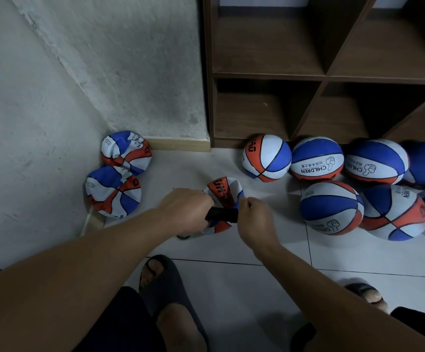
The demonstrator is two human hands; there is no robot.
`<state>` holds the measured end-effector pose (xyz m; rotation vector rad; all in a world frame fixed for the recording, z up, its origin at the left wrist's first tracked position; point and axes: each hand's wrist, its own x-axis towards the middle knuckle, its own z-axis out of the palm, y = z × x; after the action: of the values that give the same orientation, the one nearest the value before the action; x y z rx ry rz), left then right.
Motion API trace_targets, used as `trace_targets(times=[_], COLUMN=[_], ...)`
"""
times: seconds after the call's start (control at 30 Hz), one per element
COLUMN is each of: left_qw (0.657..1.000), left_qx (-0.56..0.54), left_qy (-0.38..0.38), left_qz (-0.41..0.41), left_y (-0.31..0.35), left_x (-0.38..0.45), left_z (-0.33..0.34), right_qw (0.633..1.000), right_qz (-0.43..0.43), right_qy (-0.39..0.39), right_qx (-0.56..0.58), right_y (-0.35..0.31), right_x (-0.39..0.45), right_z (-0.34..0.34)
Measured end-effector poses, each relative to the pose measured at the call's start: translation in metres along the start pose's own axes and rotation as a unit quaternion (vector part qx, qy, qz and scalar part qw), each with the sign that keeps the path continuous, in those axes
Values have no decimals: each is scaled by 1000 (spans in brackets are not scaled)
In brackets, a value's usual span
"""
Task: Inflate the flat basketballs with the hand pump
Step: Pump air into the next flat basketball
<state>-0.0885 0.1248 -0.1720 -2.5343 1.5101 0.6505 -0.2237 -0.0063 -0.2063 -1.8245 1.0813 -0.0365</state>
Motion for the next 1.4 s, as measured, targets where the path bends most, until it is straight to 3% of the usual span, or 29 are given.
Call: trace_targets(times=[0.23, 0.43, 0.6, 0.9, 1.2, 1.3, 1.4], left_qw=[999, 997, 997, 999, 999, 998, 996], left_qx=[-35, -28, -30, -35, -47, -48, -37], left_qy=[14, 33, 23, 4, 12, 20, 28], left_qz=[3, -71, -61, -18, -16, -36, -70], left_y=[-4, -30, -17, 7, 3, -6, -23], left_x=[3, 3, 2, 1, 3, 4, 5], left_z=[-8, -17, -24, -22, -16, -14, -15], right_qw=[999, 997, 993, 998, 998, 998, 1000], right_qz=[-14, 33, 6, -47, -69, -51, 3], right_qy=[-25, 52, 103, 33, -8, -15, 24], right_qx=[-21, 47, 50, 4, -7, -25, 14], right_y=[-8, 2, -7, -15, -13, -11, -4], right_x=[11, 41, 27, -1, 10, 23, 44], right_z=[-26, -82, -61, -19, -19, -37, -69])
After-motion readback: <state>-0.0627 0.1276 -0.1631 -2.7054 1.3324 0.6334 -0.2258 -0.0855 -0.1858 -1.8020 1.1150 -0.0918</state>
